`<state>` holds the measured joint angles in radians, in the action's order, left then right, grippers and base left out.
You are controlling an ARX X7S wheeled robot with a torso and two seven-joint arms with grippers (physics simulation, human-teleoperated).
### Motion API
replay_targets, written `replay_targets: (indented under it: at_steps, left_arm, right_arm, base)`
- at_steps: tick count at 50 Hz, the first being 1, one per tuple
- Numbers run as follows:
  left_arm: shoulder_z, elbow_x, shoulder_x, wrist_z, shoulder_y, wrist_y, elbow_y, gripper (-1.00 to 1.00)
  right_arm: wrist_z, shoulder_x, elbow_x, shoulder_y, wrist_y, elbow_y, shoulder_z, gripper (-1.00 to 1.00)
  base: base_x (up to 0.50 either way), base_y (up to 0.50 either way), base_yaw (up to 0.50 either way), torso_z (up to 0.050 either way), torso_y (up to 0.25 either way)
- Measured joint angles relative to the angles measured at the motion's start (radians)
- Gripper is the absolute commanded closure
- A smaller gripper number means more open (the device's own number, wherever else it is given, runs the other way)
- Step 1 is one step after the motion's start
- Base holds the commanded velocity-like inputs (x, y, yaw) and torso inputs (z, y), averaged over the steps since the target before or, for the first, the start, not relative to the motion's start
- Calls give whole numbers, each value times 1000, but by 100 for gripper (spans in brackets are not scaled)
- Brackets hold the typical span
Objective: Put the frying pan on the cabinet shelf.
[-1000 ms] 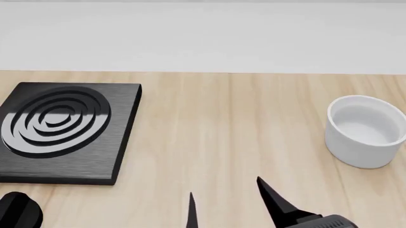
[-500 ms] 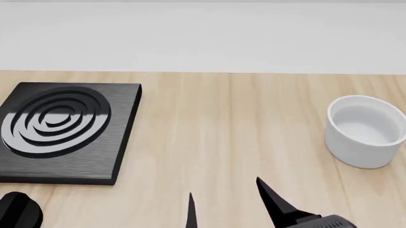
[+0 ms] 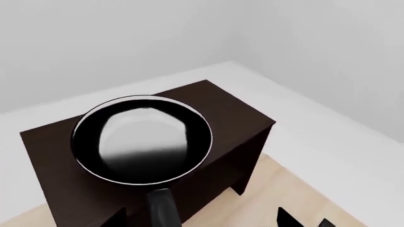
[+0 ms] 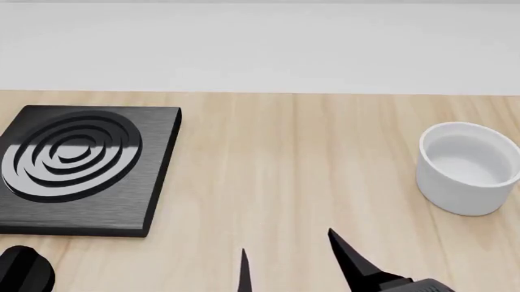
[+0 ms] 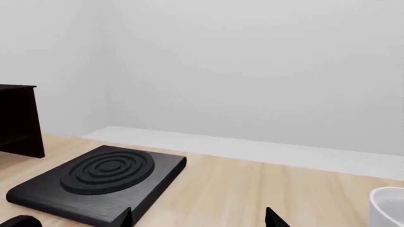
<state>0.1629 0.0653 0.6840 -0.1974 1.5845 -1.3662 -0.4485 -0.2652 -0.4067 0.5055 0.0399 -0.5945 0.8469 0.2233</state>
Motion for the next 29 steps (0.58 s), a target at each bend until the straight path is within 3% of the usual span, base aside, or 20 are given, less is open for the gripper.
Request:
replay_targets:
  at_steps: [10, 29]
  left_arm:
    - [34, 72, 7, 6, -91, -124, 221, -100]
    - [75, 816, 139, -489, -223, -189, 390, -100]
  right_arm:
    - [-6, -6, 3, -8, 6, 7, -2, -100]
    - [-21, -21, -1, -43, 27, 29, -1, -100]
  base:
    - [0, 0, 0, 0, 0]
    - [0, 0, 0, 0, 0]
